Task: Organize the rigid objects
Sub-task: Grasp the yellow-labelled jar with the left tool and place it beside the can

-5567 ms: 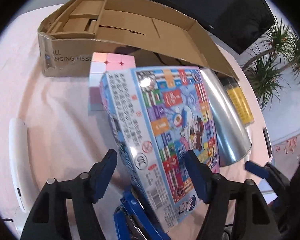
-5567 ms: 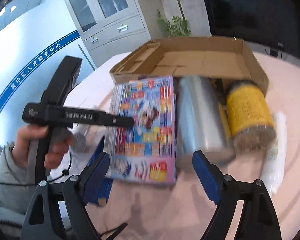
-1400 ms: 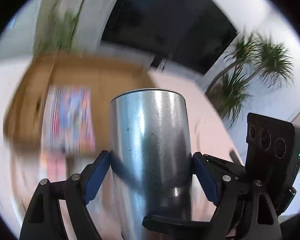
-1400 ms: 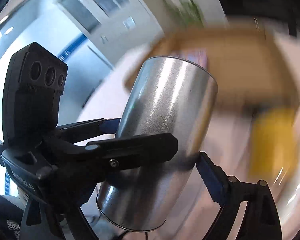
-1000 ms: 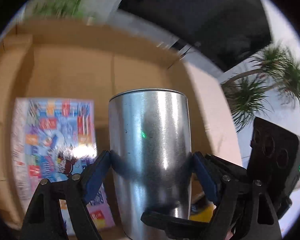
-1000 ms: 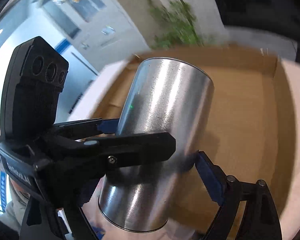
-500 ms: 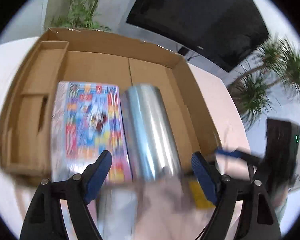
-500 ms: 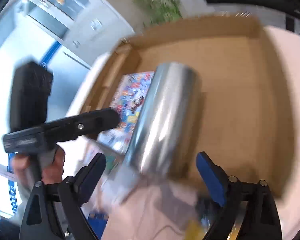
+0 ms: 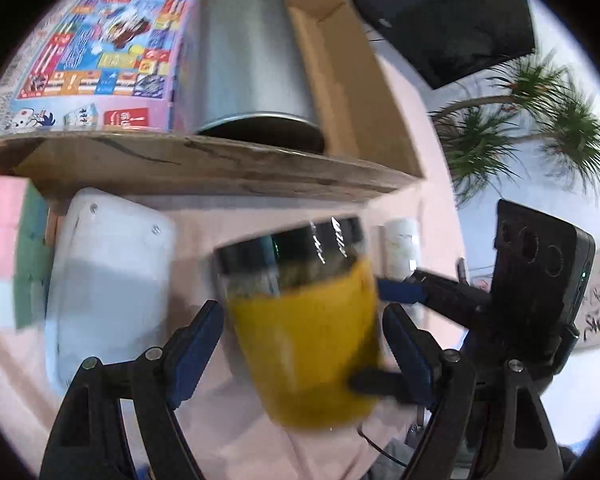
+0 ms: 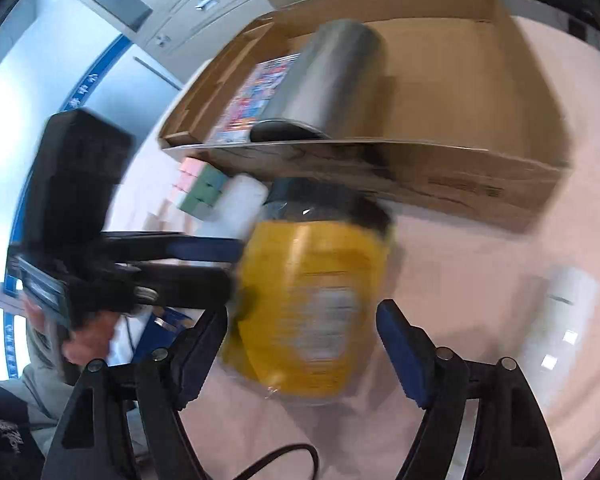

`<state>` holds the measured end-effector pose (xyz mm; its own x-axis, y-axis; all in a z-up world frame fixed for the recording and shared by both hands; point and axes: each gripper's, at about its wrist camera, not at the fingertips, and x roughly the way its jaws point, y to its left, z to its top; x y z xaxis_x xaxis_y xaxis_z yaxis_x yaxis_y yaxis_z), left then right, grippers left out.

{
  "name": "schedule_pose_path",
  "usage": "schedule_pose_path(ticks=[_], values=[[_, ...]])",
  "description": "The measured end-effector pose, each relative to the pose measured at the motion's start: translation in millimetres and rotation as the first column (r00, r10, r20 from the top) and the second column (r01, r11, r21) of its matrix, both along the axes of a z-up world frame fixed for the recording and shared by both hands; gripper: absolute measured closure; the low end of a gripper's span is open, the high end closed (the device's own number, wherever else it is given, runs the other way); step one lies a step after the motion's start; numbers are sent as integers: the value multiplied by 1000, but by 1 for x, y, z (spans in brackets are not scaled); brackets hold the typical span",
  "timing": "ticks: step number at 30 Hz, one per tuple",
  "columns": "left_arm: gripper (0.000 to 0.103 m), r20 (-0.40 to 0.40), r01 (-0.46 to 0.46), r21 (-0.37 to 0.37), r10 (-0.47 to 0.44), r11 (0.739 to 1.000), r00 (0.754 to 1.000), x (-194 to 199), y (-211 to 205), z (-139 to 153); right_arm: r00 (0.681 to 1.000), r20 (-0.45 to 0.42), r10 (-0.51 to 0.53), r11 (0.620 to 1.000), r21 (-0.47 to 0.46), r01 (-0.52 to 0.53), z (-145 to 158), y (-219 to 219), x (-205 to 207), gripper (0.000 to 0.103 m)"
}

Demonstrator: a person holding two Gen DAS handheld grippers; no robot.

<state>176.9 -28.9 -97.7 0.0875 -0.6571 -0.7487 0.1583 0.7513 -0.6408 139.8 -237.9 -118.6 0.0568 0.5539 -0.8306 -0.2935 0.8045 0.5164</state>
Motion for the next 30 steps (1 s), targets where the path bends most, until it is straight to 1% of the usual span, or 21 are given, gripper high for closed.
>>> schedule_pose_path(ticks=[1, 2, 4, 6, 7, 8, 9, 10, 13, 14, 15, 17, 19, 21, 22, 23, 24, 25, 26, 27, 30], values=[[18, -11, -1, -11, 1, 1000, 1000, 5, 0, -4, 998, -58, -1, 999, 49, 4, -15, 6, 9, 14], [18, -15, 0, -16, 0, 1000, 1000, 6, -2, -6, 996, -88, 4, 997, 83, 3, -25, 10, 12, 13], [18, 10, 12, 2, -12, 1000, 1000, 3, -8, -1, 992, -128, 6, 995, 104, 8, -40, 28, 16, 12], [19, 40, 20, 28, -22, 999, 999, -3, -13, 10, 994, -108, -5, 997, 77, 13, -37, 36, 5, 13], [19, 72, 20, 34, -22, 999, 997, -8, -16, 23, 996, -88, -19, 998, 61, 24, -32, 38, 2, 14], [20, 114, 18, 34, -22, 999, 993, -10, -22, 40, 998, -56, -28, 998, 59, 31, -21, 39, -1, 14], [20, 189, 30, 37, -37, 999, 981, -11, -30, 66, 999, -20, -35, 997, 65, 36, -7, 37, -3, 14], [20, 262, 36, 40, -46, 999, 964, -8, -37, 91, 998, 44, -49, 996, 79, 45, 18, 32, -1, 14], [20, 394, 41, 48, -57, 998, 917, 21, -57, 142, 978, 194, -77, 994, 95, 60, 76, 21, 26, 14], [20, 406, 40, 51, -57, 998, 912, 37, -62, 151, 971, 222, -85, 994, 90, 66, 87, 18, 38, 15], [20, 403, 32, 53, -51, 998, 914, 54, -66, 154, 967, 237, -95, 994, 82, 78, 96, 13, 58, 15], [20, 371, 14, 61, -36, 998, 928, 86, -73, 148, 969, 226, -98, 994, 76, 83, 94, 12, 88, 16], [20, 309, 11, 69, -32, 998, 950, 114, -79, 129, 979, 180, -100, 994, 67, 89, 75, 12, 115, 16], [20, 252, 1, 95, -25, 995, 967, 129, -78, 104, 985, 140, -103, 994, 44, 97, 62, -7, 124, 17], [20, 197, -10, 79, -6, 997, 980, 137, -78, 86, 987, 107, -117, 993, 36, 114, 46, -9, 128, 17], [23, 154, -3, 57, -6, 998, 988, 138, -77, 75, 988, 91, -122, 992, 27, 120, 39, -15, 129, 17], [26, 172, 18, 52, -26, 999, 985, 137, -80, 74, 989, 78, -128, 992, 14, 127, 28, -19, 133, 17], [38, 182, 16, 98, -34, 995, 983, 134, -83, 75, 987, 61, -146, 989, -18, 147, 18, -24, 131, 17], [39, 184, 11, 124, -34, 992, 982, 132, -85, 75, 986, 49, -156, 987, -35, 158, 9, -33, 125, 18], [39, 178, 22, 125, -44, 992, 983, 131, -88, 75, 986, 48, -157, 986, -50, 159, 3, -36, 125, 20], [39, 182, 48, 145, -74, 988, 980, 123, -91, 78, 986, 82, -147, 984, -87, 154, 0, -29, 121, 22]])
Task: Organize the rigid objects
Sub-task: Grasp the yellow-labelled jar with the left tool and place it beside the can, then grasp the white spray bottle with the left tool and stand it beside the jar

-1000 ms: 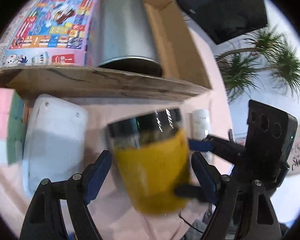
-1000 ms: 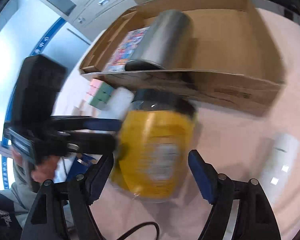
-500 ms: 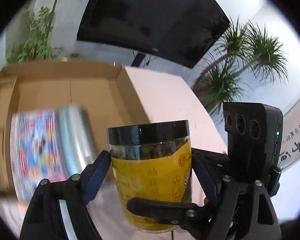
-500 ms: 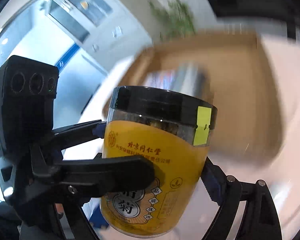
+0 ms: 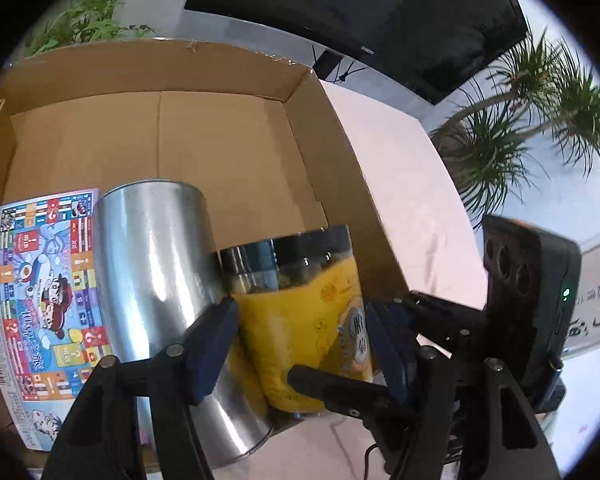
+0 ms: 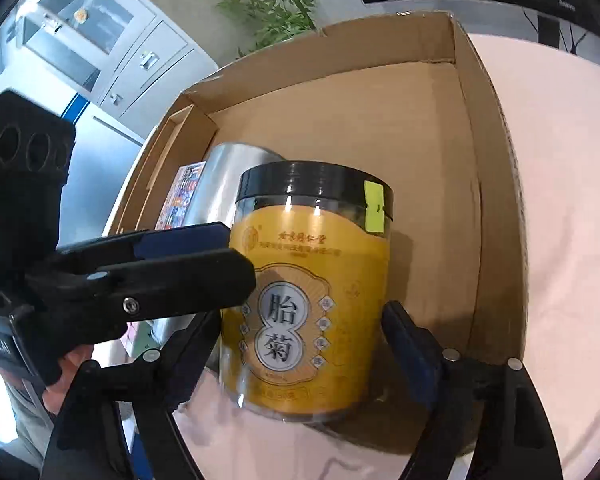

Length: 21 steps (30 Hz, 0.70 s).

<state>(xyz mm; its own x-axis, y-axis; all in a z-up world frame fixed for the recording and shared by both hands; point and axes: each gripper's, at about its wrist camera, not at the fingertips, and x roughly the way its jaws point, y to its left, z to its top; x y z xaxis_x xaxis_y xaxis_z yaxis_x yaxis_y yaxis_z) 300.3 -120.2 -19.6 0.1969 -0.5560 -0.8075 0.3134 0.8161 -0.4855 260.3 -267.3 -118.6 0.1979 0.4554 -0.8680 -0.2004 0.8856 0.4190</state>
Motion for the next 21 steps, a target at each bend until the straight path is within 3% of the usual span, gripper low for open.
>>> schedule_pose_path(ticks=[2, 6, 8, 9, 11, 13, 15, 17, 21], values=[[39, 8, -16, 5, 16, 1000, 1000, -6, 3, 3, 1000, -3, -11, 998, -54, 11, -1, 10, 0, 22], [37, 157, -45, 66, 34, 997, 987, -45, 26, 26, 1000, -3, 18, 994, -107, -18, 9, 18, -17, 18], [25, 262, -48, 95, 21, 994, 965, -71, 38, 40, 998, 56, 33, 997, -73, -29, 34, 9, -45, 15], [22, 305, -58, 106, 23, 993, 952, -85, 44, 45, 993, 115, 12, 998, -64, -5, 51, -4, -67, 14], [22, 378, -69, 112, 22, 991, 925, -112, 56, 49, 977, 204, -57, 995, -64, 72, 69, -35, -106, 0], [22, 420, -63, 167, -13, 984, 908, -136, 60, 43, 960, 242, -142, 973, -144, 180, 63, -68, -147, 0], [22, 435, -24, 198, -66, 980, 898, -150, 55, 35, 961, 180, -212, 949, -197, 247, 40, -87, -170, 7], [22, 429, 23, 209, -113, 978, 896, -162, 49, 26, 964, 75, -257, 942, -204, 267, 3, -93, -190, 32], [22, 444, 145, 199, -221, 969, 868, -182, 35, 23, 978, 64, -199, 943, -260, 208, -29, -67, -213, 48]])
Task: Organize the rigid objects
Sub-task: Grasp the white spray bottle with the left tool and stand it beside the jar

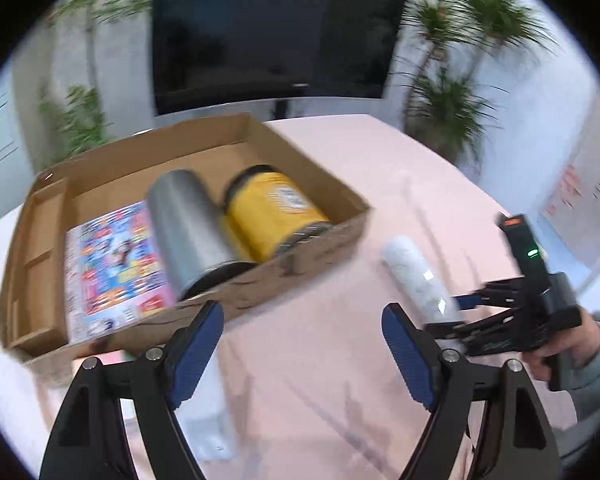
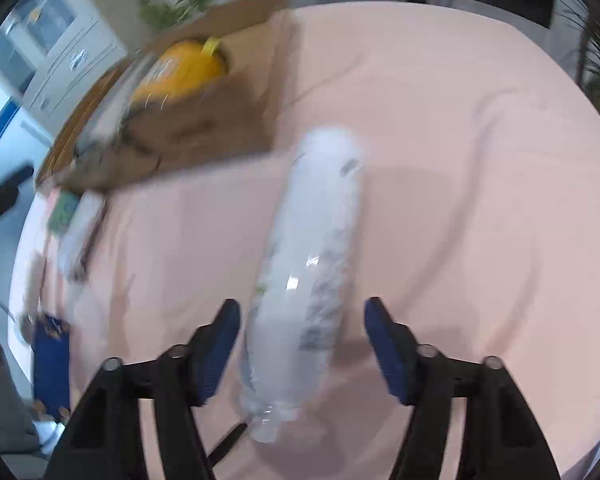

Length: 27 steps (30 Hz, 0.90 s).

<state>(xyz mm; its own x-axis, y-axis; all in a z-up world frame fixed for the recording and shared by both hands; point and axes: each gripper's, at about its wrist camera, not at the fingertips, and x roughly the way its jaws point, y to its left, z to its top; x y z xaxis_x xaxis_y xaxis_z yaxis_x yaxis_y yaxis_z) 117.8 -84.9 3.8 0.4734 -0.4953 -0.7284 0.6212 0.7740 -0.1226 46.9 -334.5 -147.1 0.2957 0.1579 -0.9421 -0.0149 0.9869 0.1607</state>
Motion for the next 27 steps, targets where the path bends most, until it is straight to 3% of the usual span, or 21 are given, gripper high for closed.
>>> schedule_pose_path(ticks=[2, 4, 5, 8, 11, 14, 15, 16, 17, 18, 19, 21, 22, 25, 27], values=[[22, 9, 48, 11, -49, 999, 999, -7, -7, 2, 995, 35, 94, 995, -34, -93, 0, 25, -8, 51], [22, 15, 120, 1, -120, 993, 993, -15, -13, 2, 978, 40, 203, 979, -2, -203, 1, 47, -18, 52], [22, 11, 163, -1, -163, 987, 987, -18, -16, 0, 953, 53, 297, 954, 14, -299, 0, 62, -25, 53], [22, -29, 271, 47, -270, 961, 962, -26, -31, -17, 826, 86, 557, 827, 30, -561, 1, 88, -40, 60], [23, -127, 362, 105, -349, 926, 929, -29, -48, -49, 742, 92, 664, 747, -63, -661, 10, 84, -34, 53], [38, -242, 408, 100, -375, 908, 895, -29, -55, -76, 710, 44, 702, 706, -166, -688, 12, 71, -14, 49], [40, -256, 403, 100, -368, 910, 894, -30, -55, -80, 714, 34, 700, 704, -200, -681, 12, 67, -8, 49], [43, -272, 396, 89, -360, 914, 892, -31, -54, -81, 748, 25, 663, 728, -250, -638, 11, 60, 4, 49], [44, -284, 392, 72, -358, 917, 890, -32, -53, -81, 787, 22, 617, 764, -256, -592, 10, 53, 14, 50], [44, -296, 387, 45, -357, 921, 886, -34, -52, -79, 845, 21, 534, 826, -227, -516, 10, 45, 26, 51], [45, -299, 377, 23, -354, 926, 886, -37, -51, -77, 890, 30, 456, 879, -174, -444, 13, 39, 32, 51], [45, -311, 363, -1, -345, 932, 885, -42, -50, -75, 945, 52, 323, 946, -46, -321, 20, 28, 34, 51], [49, -335, 345, 4, -323, 939, 885, -43, -50, -77, 970, 55, 237, 966, 94, -241, 21, 24, 32, 49], [60, -436, 293, 31, -251, 955, 864, -42, -51, -89, 991, -23, 135, 932, 343, -119, 8, 32, 19, 42], [59, -488, 275, 43, -220, 960, 844, -41, -54, -97, 994, -71, 83, 927, 372, -51, -8, 35, 12, 40]])
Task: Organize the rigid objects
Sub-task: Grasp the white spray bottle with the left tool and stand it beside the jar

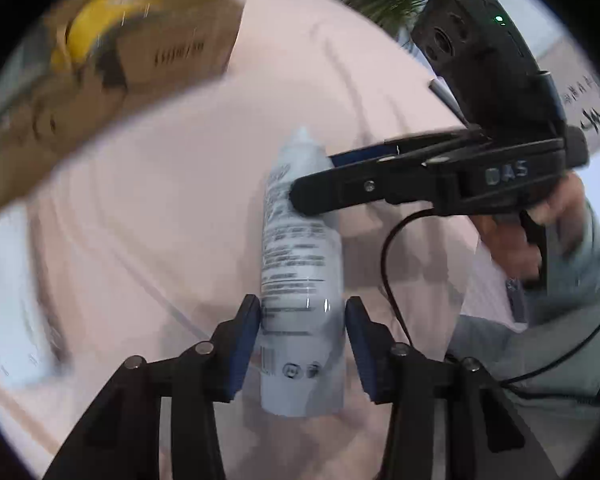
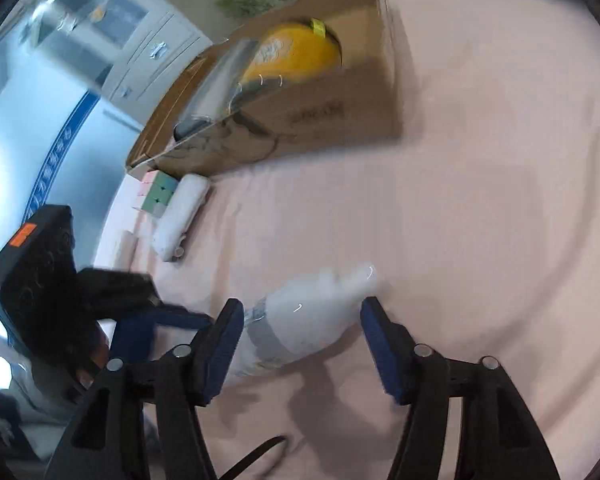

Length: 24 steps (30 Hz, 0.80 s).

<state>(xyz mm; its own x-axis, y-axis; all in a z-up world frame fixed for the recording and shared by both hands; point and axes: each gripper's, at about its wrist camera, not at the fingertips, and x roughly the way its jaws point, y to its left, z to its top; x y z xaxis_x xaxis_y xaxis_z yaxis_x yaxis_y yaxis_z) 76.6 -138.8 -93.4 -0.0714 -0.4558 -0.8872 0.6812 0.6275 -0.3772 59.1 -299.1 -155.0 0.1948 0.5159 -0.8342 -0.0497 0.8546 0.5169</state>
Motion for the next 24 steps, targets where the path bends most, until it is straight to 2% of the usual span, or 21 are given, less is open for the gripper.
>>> schedule_pose_path(ticks=[1, 3, 6, 7, 10, 12, 14, 15, 18, 21, 24], values=[[59, -8, -4, 21, 4, 1000, 1000, -1, -1, -3, 999, -29, -38, 998, 44, 39, -10, 9, -6, 38], [59, 3, -10, 56, 10, 998, 1000, -3, -5, -5, 995, -7, -97, 993, 64, 97, -11, 17, -13, 39], [59, -7, -66, 81, 67, 995, 998, 1, -7, -5, 995, 24, -96, 995, -3, 96, -13, 36, -8, 39], [59, -5, -93, 84, 93, 992, 996, 0, -6, -6, 996, 36, -87, 995, -37, 88, -13, 44, -6, 45], [60, 72, -165, 79, 159, 983, 985, -2, -7, 7, 992, 73, -106, 994, -11, 107, -3, 29, 1, 52], [59, 123, -203, 43, 197, 978, 973, 4, -15, 28, 984, 134, -118, 993, 17, 117, 21, 18, 10, 55], [60, 191, -242, -26, 242, 970, 951, 27, -22, 59, 964, 239, -115, 993, 9, 116, 62, 10, 27, 56], [60, 236, -265, -61, 272, 962, 933, 43, -28, 76, 948, 302, -105, 994, 5, 109, 86, 4, 42, 56], [59, 273, -332, -164, 366, 929, 890, 93, -37, 108, 895, 444, -39, 998, -32, 59, 140, -7, 93, 57], [59, 232, -410, -201, 450, 890, 862, 148, -45, 113, 871, 488, 65, 996, -91, -24, 165, -9, 148, 58], [60, 183, -472, -172, 499, 865, 847, 191, -53, 95, 872, 463, 157, 986, -116, -117, 161, -16, 199, 59]])
